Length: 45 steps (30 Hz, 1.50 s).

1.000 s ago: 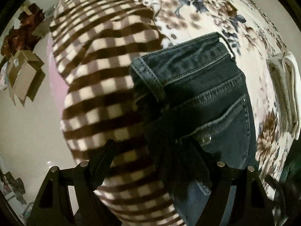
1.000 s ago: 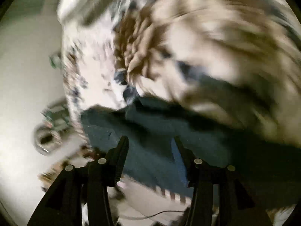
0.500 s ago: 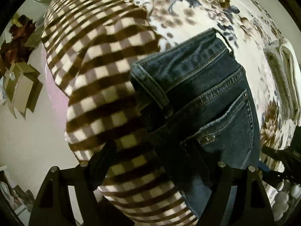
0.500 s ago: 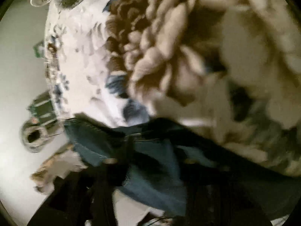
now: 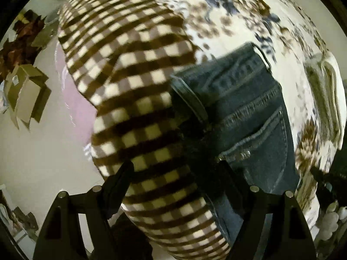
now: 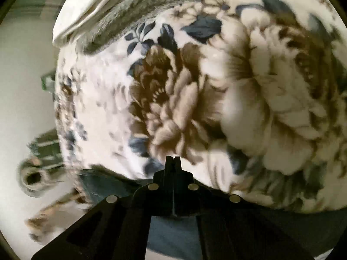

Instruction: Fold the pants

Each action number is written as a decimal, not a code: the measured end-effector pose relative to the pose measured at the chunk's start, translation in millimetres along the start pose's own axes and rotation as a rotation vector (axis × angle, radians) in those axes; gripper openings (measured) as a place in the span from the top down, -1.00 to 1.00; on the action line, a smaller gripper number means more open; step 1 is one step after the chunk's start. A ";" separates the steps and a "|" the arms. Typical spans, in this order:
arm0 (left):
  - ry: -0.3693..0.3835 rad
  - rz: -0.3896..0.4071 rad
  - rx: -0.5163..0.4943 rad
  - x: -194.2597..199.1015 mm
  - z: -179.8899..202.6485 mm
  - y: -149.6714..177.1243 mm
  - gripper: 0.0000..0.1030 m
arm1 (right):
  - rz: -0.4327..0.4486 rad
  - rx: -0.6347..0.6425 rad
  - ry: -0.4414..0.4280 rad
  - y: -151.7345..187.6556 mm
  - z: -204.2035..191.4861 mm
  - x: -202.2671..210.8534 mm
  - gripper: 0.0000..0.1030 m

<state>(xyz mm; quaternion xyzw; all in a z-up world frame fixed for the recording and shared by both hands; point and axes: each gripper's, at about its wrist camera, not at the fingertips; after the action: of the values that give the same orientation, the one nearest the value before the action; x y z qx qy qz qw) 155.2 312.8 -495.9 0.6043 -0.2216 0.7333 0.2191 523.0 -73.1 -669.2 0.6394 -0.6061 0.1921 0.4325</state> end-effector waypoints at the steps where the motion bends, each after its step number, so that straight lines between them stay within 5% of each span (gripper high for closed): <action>1: 0.013 0.004 0.010 -1.1 -1.0 -3.5 -0.51 | -0.057 0.009 0.000 -3.0 2.7 -4.2 0.93; 2: 0.016 0.011 0.022 -2.9 -2.0 -8.4 -0.51 | -0.077 0.031 0.019 -3.6 2.3 -6.7 0.85; 4: 0.038 0.033 0.035 -8.6 -0.4 -22.9 -0.51 | -0.087 0.074 0.042 -2.9 -4.2 -16.0 0.22; 6: 0.035 0.028 0.045 -20.5 0.2 -35.8 -0.48 | -0.127 0.087 0.063 0.1 -0.8 -27.5 0.10; 7: 0.049 0.039 0.054 -26.1 -0.2 -39.5 -0.39 | -0.149 0.088 0.072 1.6 -1.1 -35.5 0.10; 9: 0.072 0.057 0.051 -30.6 2.8 -41.7 0.39 | -0.178 0.094 0.114 4.0 -2.3 -54.3 0.10; 11: 0.048 0.070 0.028 -28.2 5.1 -43.2 0.51 | -0.159 0.103 0.132 8.4 -6.2 -66.6 0.28; 12: 0.033 0.082 0.010 -25.5 8.6 -42.9 0.58 | -0.142 0.104 0.126 10.8 -7.5 -68.5 0.80; 20: 0.068 0.080 -0.015 -14.2 -9.3 -36.9 0.66 | -0.011 0.118 0.120 23.4 -31.8 -33.4 0.86; 27: 0.066 0.042 -0.057 -15.7 -3.3 -36.7 0.59 | -0.044 0.081 0.135 5.2 -23.0 -73.7 0.74; 29: 0.045 0.057 -0.097 -5.1 4.9 -35.5 0.58 | -0.034 0.116 0.116 6.5 -27.8 -64.6 0.41; 31: -0.010 0.100 -0.165 10.0 19.2 -30.6 0.52 | 0.007 0.167 0.107 14.1 -31.3 -42.5 -0.24; 34: -0.115 0.184 -0.303 34.2 47.8 -12.9 0.06 | 0.129 0.193 0.173 37.8 -15.4 4.5 -0.55; 36: -0.141 0.208 -0.368 45.1 68.3 1.4 -0.58 | 0.161 0.156 0.179 52.2 2.5 23.0 -0.82; 37: -0.140 0.215 -0.393 49.4 77.1 8.9 -0.62 | 0.190 0.122 0.190 65.2 19.5 37.2 -0.93; 40: -0.120 0.217 -0.491 57.0 111.9 38.4 -0.65 | 0.268 0.040 0.191 101.4 58.3 61.9 -0.98; 45: -0.082 0.180 -0.701 51.3 183.3 121.7 -0.65 | 0.435 -0.213 0.122 179.3 180.5 129.8 -0.98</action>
<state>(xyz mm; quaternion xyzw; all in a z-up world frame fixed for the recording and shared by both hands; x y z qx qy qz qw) 219.2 109.4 -421.4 0.4994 -0.5205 0.6041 0.3387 328.9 -274.4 -611.6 0.4317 -0.7191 0.2538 0.4818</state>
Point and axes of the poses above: each gripper's, at about its wrist camera, not at the fingertips, and x roughly against the way its jaws point, z to its right, y to its underside, and after that the axes turned 4 degrees about -x, right-handed
